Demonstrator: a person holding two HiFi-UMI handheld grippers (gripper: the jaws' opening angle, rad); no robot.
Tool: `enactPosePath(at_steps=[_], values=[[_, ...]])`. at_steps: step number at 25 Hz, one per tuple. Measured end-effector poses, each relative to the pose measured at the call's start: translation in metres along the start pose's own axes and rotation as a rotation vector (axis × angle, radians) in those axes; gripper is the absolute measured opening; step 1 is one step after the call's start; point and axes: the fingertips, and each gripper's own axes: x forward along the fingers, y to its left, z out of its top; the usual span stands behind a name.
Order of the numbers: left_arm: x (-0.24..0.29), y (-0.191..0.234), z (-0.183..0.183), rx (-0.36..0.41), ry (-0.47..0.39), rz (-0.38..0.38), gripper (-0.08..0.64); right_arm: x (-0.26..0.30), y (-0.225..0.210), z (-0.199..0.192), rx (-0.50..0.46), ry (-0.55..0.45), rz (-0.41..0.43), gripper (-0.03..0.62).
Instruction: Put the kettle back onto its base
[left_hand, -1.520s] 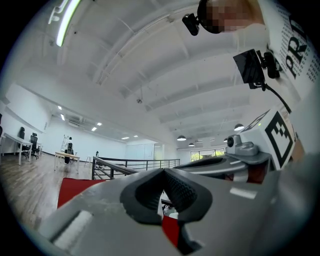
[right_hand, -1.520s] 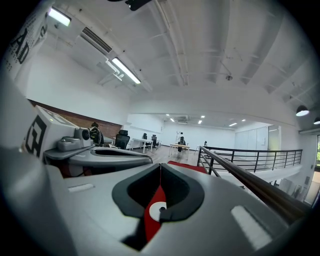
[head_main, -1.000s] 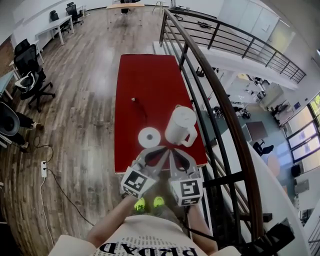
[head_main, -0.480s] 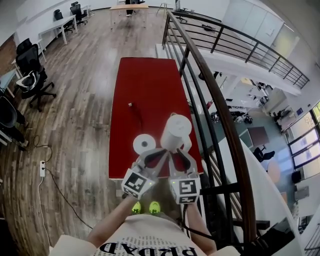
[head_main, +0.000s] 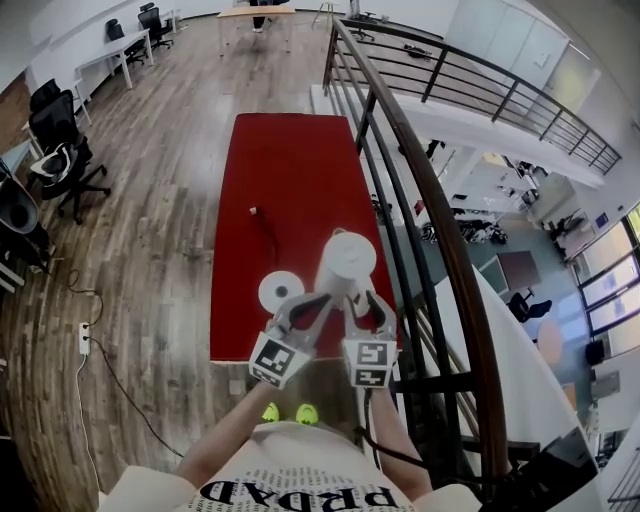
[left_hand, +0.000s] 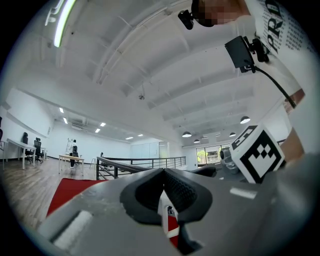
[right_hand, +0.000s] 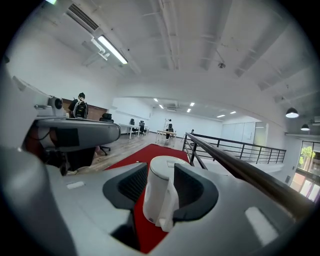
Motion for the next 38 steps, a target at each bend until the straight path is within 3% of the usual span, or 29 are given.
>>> enactPosePath(at_steps=[7, 12, 19, 31, 38], values=[[0.010, -0.008, -0.025, -0.024, 0.008, -0.011, -0.008, 0.016, -0.008, -0.022, -0.018, 0.040, -0.028, 0.207], [0.017, -0.007, -0.043, -0.028, 0.025, -0.018, -0.008, 0.023, -0.018, -0.039, 0.015, 0.063, -0.057, 0.209], [0.026, -0.006, -0.055, -0.038, 0.044, -0.003, -0.008, 0.033, -0.030, -0.052, -0.024, 0.078, -0.071, 0.212], [0.028, -0.009, -0.069, -0.061, 0.068, 0.017, -0.008, 0.048, -0.038, -0.090, 0.029, 0.192, -0.037, 0.221], [0.035, -0.010, -0.076, -0.060, 0.077, 0.029, -0.009, 0.057, -0.035, -0.093, 0.014, 0.206, -0.022, 0.171]])
